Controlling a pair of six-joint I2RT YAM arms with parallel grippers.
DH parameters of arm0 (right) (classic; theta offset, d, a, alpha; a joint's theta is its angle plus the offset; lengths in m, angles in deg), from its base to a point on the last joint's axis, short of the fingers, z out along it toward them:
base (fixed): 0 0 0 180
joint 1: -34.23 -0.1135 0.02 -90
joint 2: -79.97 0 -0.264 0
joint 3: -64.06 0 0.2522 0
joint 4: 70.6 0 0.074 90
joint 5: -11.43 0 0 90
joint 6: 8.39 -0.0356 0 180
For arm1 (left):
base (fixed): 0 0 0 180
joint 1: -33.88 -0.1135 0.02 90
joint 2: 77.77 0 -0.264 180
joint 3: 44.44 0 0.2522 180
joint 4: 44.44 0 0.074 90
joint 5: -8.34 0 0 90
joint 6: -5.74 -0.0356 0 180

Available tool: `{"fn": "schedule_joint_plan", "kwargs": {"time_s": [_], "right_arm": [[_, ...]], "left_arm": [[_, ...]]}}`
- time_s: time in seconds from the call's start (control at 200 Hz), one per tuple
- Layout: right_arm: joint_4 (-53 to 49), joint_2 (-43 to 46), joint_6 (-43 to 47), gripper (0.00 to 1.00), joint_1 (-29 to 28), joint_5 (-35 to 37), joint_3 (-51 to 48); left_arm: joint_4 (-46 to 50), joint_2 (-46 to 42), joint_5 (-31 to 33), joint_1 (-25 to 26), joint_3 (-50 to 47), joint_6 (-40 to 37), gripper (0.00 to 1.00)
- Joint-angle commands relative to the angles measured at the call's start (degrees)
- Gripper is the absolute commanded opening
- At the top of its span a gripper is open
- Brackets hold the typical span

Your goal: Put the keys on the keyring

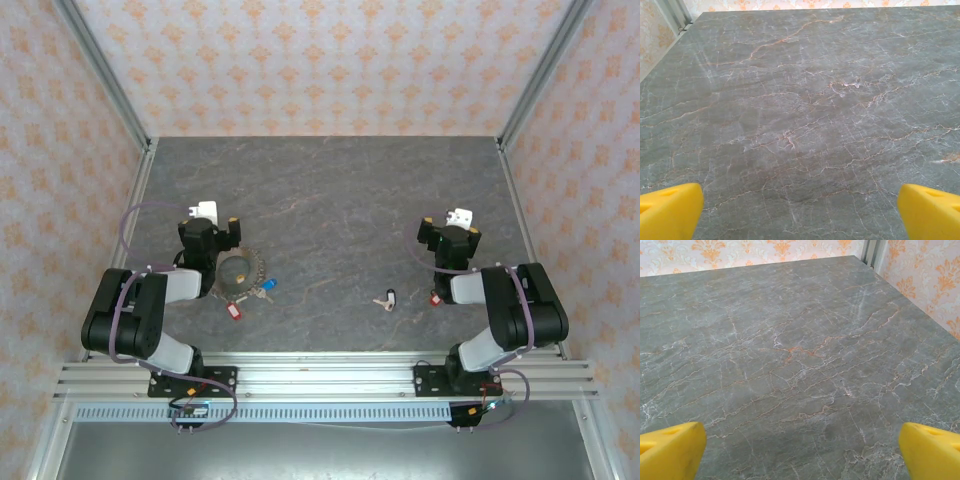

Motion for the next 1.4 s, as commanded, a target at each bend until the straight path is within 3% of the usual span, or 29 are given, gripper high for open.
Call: {"fn": "schedule_joint_plan", "kwargs": {"time_s": [0.0,0.315,0.39,0.961,1.096,1.161,1.296,1.391], "right_arm": [[-0.01,0.31,-0.35,0.99,0.32,-0.6,0.95],[-0.88,0.03,-0.66,0.99,0.57,-0.78,1.53],[-4.42,0.19,-2.63,0.99,2.94,-3.88,3.23],[-1.08,1.14,-1.55,0.99,2.97,-6.29,1.12],[3.06,3.25,-0.88,0.99,2.58,-6.79,-2.09],[-1.35,6.82,-0.82,0.99,2.57,-6.86,-1.4],[-20.23,15.94,-4.73,0.99,2.58,-5.6,3.63],[-34.98,21.99,-11.41,0.99,2.58,-0.92,7.39]], "left_arm": [[0.19,-0.41,1.5,0.18,1.04,0.4,1.0],[0.19,-0.41,1.44,0.22,1.0,0.47,1.0],[0.19,-0.41,1.5,0.18,1.04,0.45,1.0],[0.0,-0.65,0.98,-0.04,0.87,0.4,1.0],[9.85,-4.51,1.32,0.02,4.46,0.97,1.0],[14.07,-6.04,2.0,-0.29,5.54,2.83,1.0],[13.31,-10.46,3.23,-0.51,1.95,6.24,1.0],[21.66,-14.74,4.55,-0.48,3.96,8.7,1.0]]}}
